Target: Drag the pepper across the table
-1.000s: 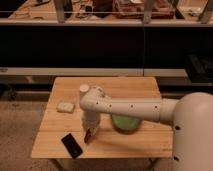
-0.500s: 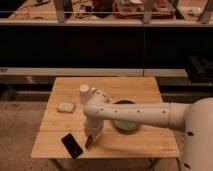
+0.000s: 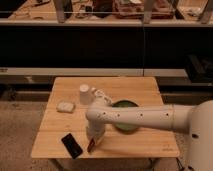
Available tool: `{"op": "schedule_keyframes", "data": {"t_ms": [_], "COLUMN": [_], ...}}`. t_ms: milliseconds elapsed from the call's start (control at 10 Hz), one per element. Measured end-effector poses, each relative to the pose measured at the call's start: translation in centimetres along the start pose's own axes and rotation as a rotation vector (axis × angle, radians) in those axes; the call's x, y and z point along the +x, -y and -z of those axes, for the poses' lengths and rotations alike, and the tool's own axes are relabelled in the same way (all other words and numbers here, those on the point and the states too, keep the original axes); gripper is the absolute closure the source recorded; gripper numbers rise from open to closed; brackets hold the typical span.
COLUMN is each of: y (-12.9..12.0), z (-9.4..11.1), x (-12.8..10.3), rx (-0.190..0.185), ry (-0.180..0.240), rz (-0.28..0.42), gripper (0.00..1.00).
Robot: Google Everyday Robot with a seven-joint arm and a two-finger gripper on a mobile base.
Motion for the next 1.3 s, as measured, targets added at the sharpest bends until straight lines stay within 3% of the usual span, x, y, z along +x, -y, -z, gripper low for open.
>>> {"op": "schedule_keyframes", "data": {"t_ms": [600, 1300], "y": [-3.3, -6.4], "z": [-0.2, -0.1], "x": [0.8, 2.3], "rx": [-0.026, -0.065], "ry": [-0.007, -0.045], "rz": [-0.054, -0.101], "gripper": [0.7, 0.7]}}
